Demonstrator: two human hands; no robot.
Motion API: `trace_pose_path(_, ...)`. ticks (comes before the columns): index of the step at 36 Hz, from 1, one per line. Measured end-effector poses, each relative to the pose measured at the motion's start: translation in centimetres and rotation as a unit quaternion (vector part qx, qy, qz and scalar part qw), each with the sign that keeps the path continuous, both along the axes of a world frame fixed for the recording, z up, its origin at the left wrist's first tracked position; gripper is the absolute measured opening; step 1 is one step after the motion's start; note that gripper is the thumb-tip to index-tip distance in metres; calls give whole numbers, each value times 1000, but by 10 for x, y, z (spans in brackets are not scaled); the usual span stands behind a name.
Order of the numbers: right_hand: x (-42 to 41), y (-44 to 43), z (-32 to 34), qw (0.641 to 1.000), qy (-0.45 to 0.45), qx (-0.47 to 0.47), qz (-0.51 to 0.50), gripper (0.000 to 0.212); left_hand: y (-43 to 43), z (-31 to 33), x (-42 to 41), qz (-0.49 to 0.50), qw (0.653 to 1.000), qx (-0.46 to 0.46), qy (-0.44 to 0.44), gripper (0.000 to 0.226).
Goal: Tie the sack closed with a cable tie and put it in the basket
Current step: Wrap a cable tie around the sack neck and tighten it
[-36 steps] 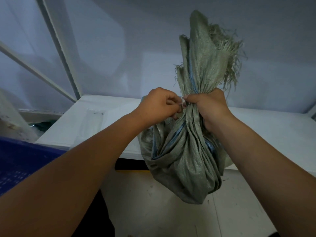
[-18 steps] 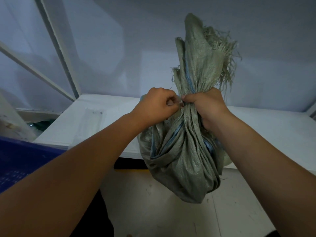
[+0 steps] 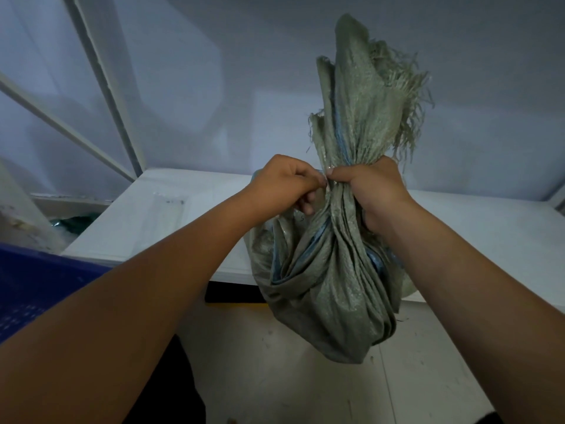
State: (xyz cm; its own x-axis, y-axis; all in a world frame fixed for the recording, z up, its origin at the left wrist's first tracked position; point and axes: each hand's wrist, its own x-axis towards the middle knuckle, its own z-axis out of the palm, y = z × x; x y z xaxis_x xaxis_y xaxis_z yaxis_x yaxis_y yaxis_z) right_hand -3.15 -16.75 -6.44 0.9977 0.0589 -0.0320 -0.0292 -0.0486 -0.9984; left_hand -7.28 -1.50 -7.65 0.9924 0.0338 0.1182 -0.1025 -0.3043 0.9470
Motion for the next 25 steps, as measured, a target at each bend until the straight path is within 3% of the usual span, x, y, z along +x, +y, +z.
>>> trace_pose_path(6, -10, 1, 7, 993, 60, 81, 61, 59, -2, 2, 1, 1, 995, -92, 45, 18)
trace_pose_path(10, -12, 2, 8, 993, 65, 62, 75, 62, -3, 4, 0, 1, 988, -136, 68, 23)
trace_pose_path(14, -11, 4, 6, 994, 52, 76, 67, 86, -7, 4, 1, 17, 979, -181, 89, 17)
trace_pose_path(16, -13, 4, 7, 995, 42, 79, 50, 78, -9, 3, 2, 25, 974, -207, 92, 12)
trace_pose_path(19, -12, 4, 7, 996, 30, 80, 14, 48, -13, 2, 3, 33, 963, -252, 95, 8)
trace_pose_path(23, -8, 2, 5, 996, 12, 87, -17, 49, -16, 1, 5, 37, 950, -293, 98, 22)
trace_pose_path(25, -7, 0, 5, 996, 8, 86, -25, 29, -17, -1, 6, 35, 948, -300, 97, 30)
